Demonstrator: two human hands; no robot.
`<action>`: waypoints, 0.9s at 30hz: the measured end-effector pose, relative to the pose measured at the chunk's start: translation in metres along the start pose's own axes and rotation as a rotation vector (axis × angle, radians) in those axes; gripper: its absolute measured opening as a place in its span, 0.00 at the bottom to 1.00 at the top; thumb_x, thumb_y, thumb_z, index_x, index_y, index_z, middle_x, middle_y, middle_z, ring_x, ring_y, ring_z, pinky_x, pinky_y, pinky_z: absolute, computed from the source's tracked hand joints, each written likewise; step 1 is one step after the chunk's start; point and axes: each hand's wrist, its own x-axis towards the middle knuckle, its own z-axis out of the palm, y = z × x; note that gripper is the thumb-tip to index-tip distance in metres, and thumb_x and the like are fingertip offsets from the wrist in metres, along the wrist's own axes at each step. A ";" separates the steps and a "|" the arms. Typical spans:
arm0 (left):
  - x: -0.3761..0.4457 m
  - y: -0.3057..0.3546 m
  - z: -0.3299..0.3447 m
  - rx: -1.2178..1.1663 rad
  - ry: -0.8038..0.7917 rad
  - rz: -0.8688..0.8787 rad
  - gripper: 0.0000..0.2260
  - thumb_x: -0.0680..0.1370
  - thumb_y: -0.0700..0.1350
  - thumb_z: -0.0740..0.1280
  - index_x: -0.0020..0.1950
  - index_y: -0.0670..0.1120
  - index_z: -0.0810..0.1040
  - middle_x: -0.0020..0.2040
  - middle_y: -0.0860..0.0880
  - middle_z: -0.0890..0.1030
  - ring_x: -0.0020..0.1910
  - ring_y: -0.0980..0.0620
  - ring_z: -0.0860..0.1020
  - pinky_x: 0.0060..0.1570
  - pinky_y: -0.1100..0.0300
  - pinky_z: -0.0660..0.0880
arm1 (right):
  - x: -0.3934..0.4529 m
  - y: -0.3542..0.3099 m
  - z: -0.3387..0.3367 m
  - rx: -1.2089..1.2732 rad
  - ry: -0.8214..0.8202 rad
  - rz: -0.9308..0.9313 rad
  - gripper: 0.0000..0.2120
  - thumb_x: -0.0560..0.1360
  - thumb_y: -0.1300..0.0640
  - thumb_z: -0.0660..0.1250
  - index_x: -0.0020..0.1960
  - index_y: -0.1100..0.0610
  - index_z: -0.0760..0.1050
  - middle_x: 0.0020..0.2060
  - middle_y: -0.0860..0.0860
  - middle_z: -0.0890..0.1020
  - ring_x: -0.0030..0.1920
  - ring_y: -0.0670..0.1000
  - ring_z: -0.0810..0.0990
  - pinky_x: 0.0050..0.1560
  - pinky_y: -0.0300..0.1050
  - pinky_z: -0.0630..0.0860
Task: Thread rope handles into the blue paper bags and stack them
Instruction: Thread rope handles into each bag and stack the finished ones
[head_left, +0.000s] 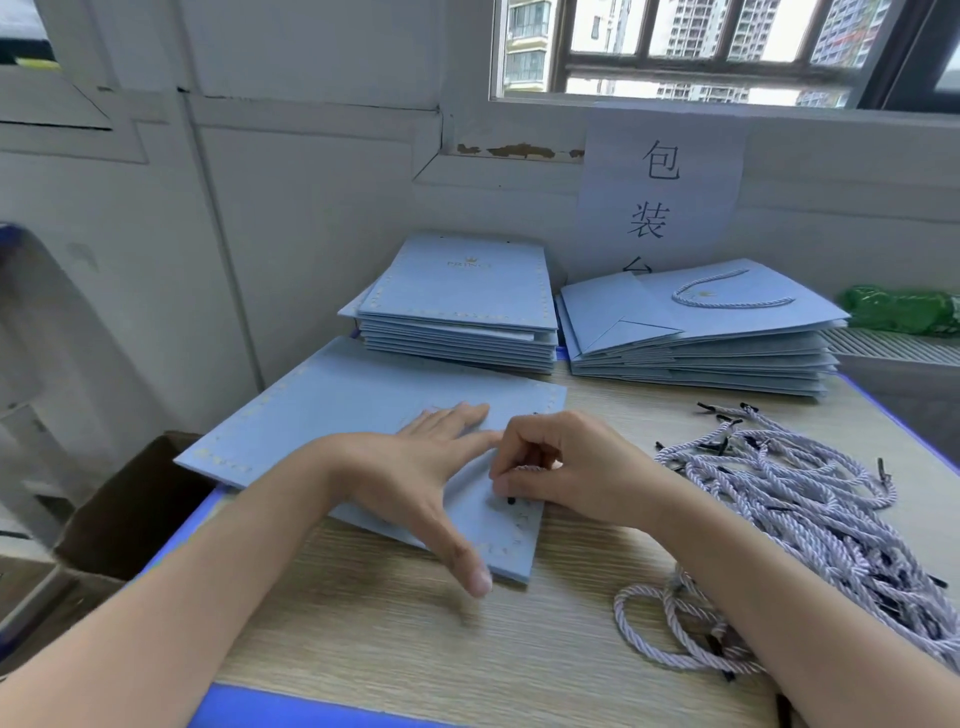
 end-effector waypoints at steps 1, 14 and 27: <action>0.000 0.000 0.000 0.015 0.002 0.005 0.55 0.63 0.62 0.76 0.74 0.65 0.37 0.73 0.62 0.29 0.71 0.61 0.28 0.71 0.58 0.36 | 0.000 0.000 0.000 0.009 0.001 0.001 0.11 0.71 0.62 0.72 0.37 0.48 0.76 0.33 0.46 0.80 0.32 0.40 0.72 0.38 0.33 0.69; 0.009 -0.003 0.004 -0.188 0.318 0.176 0.32 0.68 0.66 0.70 0.69 0.61 0.64 0.68 0.64 0.61 0.69 0.66 0.60 0.71 0.59 0.59 | -0.001 0.012 -0.011 0.121 0.129 0.046 0.09 0.71 0.62 0.72 0.35 0.50 0.79 0.31 0.44 0.81 0.33 0.41 0.74 0.40 0.35 0.70; 0.012 -0.010 0.006 -0.095 0.286 0.103 0.38 0.64 0.67 0.72 0.70 0.65 0.60 0.70 0.65 0.55 0.72 0.63 0.51 0.72 0.58 0.54 | -0.009 0.009 -0.028 -0.165 0.144 0.088 0.13 0.74 0.64 0.65 0.46 0.47 0.80 0.40 0.46 0.79 0.38 0.40 0.74 0.40 0.29 0.68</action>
